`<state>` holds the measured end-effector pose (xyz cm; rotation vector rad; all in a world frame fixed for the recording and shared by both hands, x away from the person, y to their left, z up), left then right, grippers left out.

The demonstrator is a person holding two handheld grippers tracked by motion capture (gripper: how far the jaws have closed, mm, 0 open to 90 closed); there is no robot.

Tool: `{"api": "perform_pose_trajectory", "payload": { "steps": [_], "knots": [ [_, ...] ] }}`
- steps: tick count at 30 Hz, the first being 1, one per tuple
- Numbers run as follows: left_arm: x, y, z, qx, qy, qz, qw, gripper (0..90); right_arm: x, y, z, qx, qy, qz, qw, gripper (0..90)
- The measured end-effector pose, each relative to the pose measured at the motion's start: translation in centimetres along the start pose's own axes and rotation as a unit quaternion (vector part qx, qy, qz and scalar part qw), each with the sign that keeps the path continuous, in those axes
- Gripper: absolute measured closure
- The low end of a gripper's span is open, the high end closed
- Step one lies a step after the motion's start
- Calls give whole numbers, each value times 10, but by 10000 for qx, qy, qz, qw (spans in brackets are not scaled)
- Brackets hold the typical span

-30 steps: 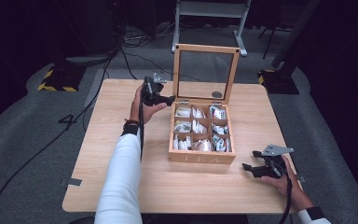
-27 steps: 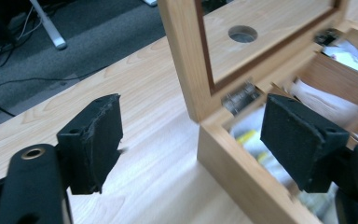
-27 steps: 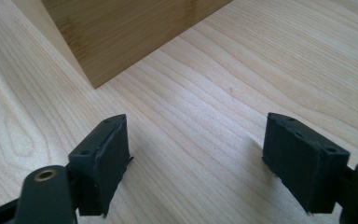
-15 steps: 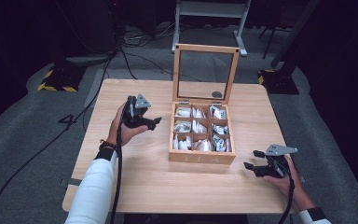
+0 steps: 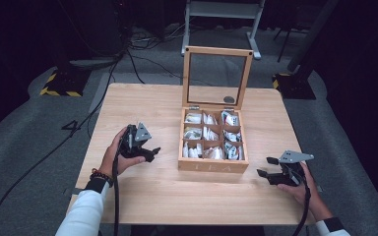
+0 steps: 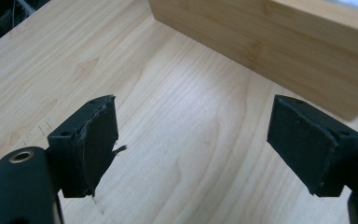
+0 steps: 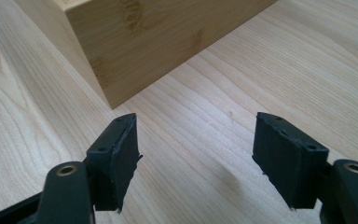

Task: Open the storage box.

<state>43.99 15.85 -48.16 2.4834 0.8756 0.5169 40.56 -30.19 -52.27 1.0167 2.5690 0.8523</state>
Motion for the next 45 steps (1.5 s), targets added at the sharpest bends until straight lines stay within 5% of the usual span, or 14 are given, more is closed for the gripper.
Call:
{"api": "perform_pose_trajectory", "payload": {
  "steps": [9,10,17,24,33,45],
  "knots": [
    [-20,-29,-2,199,-57,119,9997,166,2,22,-29,-506,-16,-44,9987,343],
    [-26,-37,1,360,-328,139,9987,167,2,27,-34,-602,-27,-30,9982,354],
    [-36,-56,7,428,-250,90,9987,166,11,53,-40,-689,-9,-164,9975,401],
    [-37,-68,7,486,-306,108,9983,165,40,97,-24,-691,109,-558,9960,396],
    [-39,-81,9,490,-472,-90,9976,164,70,136,5,-492,338,-637,9962,436],
    [-37,-93,9,263,-836,-396,9954,164,93,154,37,-157,492,-594,9969,529]
  ]
}}
Point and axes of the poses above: each handheld gripper's, and its own axes: z roughly forward along the jaws, y roughly out of its top, x roughly to its left, the point moved 6 cm from there along z, roughly forward along the jaws, and after that the axes turned 13 degrees about x, right-handed, at the moved point
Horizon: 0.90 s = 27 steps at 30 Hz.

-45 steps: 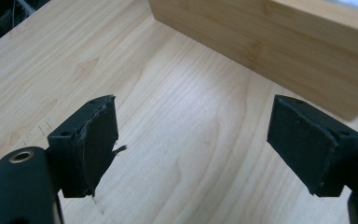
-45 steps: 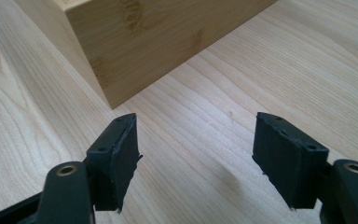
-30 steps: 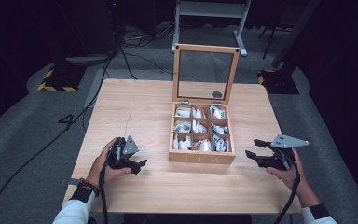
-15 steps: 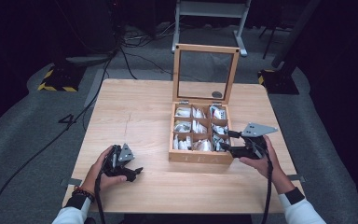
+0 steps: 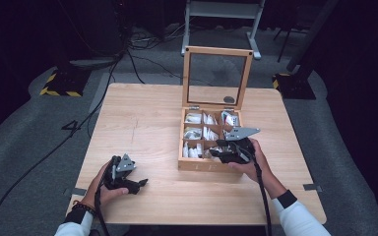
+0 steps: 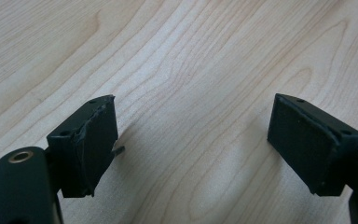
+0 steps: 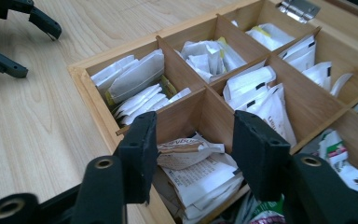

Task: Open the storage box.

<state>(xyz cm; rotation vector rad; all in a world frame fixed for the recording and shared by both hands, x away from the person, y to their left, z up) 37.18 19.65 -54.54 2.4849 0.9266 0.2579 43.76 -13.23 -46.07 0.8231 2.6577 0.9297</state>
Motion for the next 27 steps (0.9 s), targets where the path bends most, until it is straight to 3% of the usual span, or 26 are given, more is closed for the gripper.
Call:
{"api": "perform_pose_trajectory", "payload": {
  "steps": [5,11,16,20,23,27],
  "knots": [
    [-1,0,1,-46,-56,55,10000,165,1,-1,13,160,78,149,9997,551],
    [-2,0,2,-76,-141,50,9999,165,4,-2,25,361,1,317,9988,542],
    [-3,2,3,-104,-166,116,9997,164,1,-2,30,474,-31,543,9974,472],
    [-3,2,3,-117,-197,146,9996,165,1,1,30,526,-139,412,9977,480],
    [-3,2,3,-112,-196,157,9996,164,0,3,27,397,-35,494,9980,498],
    [-4,3,3,-113,-211,185,9995,165,1,3,30,473,-95,475,9977,555]
  ]
}}
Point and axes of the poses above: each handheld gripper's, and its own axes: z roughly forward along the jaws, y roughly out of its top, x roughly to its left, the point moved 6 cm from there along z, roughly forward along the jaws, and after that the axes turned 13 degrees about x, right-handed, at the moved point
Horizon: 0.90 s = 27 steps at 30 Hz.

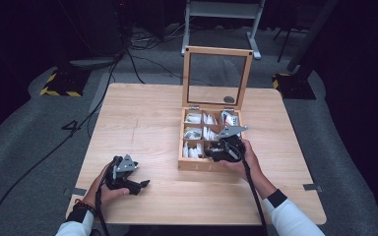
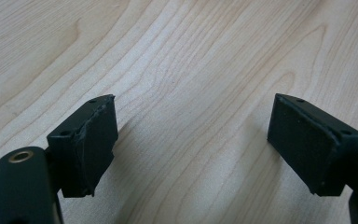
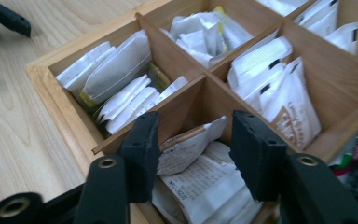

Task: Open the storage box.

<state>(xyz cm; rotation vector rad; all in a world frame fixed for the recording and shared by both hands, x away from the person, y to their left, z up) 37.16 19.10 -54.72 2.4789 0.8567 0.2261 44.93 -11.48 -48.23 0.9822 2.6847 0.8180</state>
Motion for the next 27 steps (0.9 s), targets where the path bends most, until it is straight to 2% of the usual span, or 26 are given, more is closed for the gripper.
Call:
{"api": "perform_pose_trajectory", "payload": {
  "steps": [4,6,10,11,12,17,21,27],
  "knots": [
    [0,0,0,-7,-16,24,10000,165,0,1,2,61,-18,9,10000,606],
    [0,1,0,-6,-14,30,10000,165,1,1,4,99,10,22,9999,678],
    [-1,1,0,1,-16,41,10000,165,5,0,6,226,-99,-46,9997,786],
    [-1,1,0,1,-16,41,10000,165,5,0,6,226,-99,-46,9997,786],
    [-1,0,0,2,-20,43,10000,165,5,-1,6,244,-34,-29,9997,866],
    [-1,0,0,5,-28,47,10000,165,7,-2,4,220,-60,-102,9997,900],
    [-1,0,0,11,-29,62,10000,165,7,-5,-1,169,50,-113,9998,900],
    [-2,0,0,14,-40,69,10000,165,1,-6,-18,-98,116,-121,9998,900]
  ]
}}
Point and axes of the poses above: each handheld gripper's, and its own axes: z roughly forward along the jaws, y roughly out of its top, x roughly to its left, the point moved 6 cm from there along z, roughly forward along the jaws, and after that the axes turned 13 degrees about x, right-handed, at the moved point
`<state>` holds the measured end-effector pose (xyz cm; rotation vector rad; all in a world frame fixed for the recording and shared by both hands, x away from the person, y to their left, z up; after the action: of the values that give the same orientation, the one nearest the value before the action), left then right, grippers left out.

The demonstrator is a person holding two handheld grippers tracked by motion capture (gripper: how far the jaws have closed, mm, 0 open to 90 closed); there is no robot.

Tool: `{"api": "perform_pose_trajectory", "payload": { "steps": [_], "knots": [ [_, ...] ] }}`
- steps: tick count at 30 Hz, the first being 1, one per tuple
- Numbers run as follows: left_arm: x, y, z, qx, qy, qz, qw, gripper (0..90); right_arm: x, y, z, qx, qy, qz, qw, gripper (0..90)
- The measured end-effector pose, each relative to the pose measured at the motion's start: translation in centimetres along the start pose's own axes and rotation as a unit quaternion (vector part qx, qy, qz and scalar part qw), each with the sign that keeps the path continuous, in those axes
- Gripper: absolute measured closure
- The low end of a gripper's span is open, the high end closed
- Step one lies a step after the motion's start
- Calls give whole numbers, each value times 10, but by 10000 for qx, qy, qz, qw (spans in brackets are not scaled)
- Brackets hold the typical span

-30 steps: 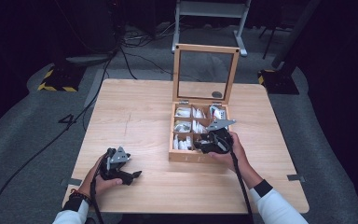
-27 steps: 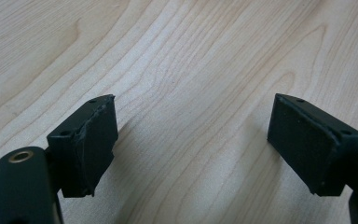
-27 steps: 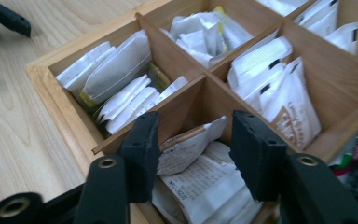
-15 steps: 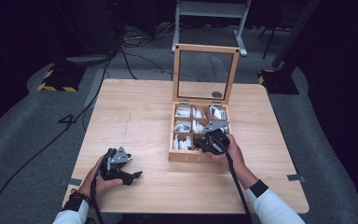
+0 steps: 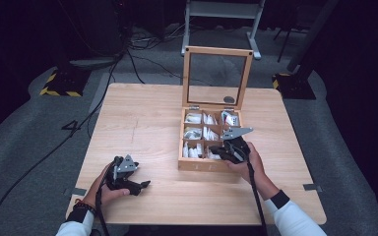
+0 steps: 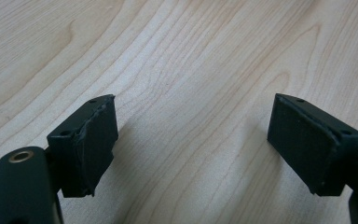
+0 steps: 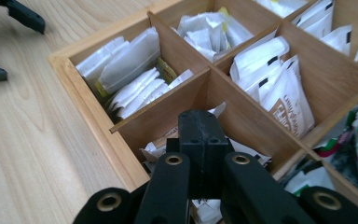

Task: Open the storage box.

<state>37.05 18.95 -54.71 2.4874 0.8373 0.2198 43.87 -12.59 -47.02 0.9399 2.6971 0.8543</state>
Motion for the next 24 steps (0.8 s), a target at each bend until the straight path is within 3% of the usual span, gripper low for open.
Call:
{"api": "perform_pose_trajectory", "payload": {
  "steps": [5,6,10,11,14,15,20,24],
  "knots": [
    [0,0,0,-12,2,-5,10000,164,-2,2,-3,-40,111,102,9999,900],
    [0,0,0,-13,2,-12,10000,164,0,3,2,3,135,137,9998,851],
    [-1,1,0,-18,-4,-5,10000,165,4,4,9,108,144,127,9998,793],
    [-1,1,1,-22,-12,6,10000,164,4,5,12,154,108,212,9996,719],
    [-1,1,0,-20,-11,13,10000,165,5,5,16,229,127,326,9991,679],
    [-1,1,0,-18,-12,14,10000,165,4,5,21,336,-102,402,9986,652],
    [-2,1,1,-25,-20,19,10000,165,2,4,27,578,-87,668,9961,622],
    [-2,1,1,-17,-20,33,10000,165,2,4,32,643,-238,664,9954,638]
  ]
}}
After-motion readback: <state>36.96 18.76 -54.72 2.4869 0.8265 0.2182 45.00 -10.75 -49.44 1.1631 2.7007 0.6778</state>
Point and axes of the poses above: each handheld gripper's, and its own axes: z roughly forward along the jaws, y roughly out of its top, x roughly to its left, the point moved 6 cm from there along z, roughly forward along the jaws, and after that the axes turned 13 degrees about x, right-handed, at the moved point
